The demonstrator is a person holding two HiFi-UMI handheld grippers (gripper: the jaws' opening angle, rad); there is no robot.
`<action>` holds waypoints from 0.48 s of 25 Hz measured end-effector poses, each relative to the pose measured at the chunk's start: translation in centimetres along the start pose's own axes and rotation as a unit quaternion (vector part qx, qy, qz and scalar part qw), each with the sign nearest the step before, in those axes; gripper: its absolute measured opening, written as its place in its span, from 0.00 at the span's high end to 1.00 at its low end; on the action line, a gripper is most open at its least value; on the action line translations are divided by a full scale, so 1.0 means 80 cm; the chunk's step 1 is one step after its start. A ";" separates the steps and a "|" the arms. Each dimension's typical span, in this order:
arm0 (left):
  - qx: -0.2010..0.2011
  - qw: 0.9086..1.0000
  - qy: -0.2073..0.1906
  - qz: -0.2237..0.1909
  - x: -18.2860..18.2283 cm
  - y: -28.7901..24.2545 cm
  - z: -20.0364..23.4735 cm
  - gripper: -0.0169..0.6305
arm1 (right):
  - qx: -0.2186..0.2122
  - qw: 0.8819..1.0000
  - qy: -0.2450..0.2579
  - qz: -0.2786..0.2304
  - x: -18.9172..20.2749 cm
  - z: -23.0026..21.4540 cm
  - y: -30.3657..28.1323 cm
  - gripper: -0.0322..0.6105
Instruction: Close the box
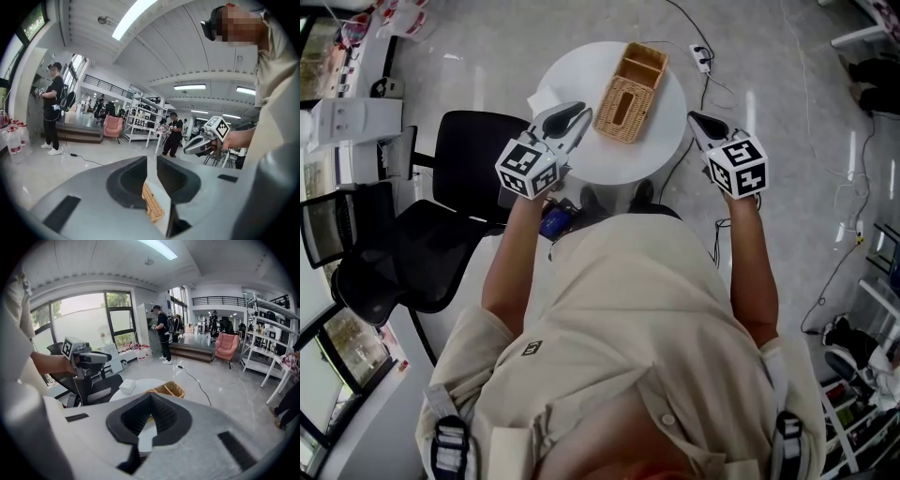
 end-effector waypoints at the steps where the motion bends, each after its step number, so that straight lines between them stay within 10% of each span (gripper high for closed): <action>1: -0.003 1.000 -0.004 -0.009 -0.010 0.003 0.000 0.88 | 0.001 1.000 0.000 0.000 -0.001 -0.001 0.000 0.96; 12: -0.057 0.995 -0.031 -0.080 -0.081 0.045 0.029 0.88 | 0.005 1.000 -0.004 0.001 0.001 -0.008 0.003 0.96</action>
Point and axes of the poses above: the fingertips, and each gripper's own axes: y backward along the fingers, z to its left, x out of its underside, the point moved 2 cm from there along y, backward along the fingers, and after that the axes turned 1 degree about y, right-handed, at the moved point
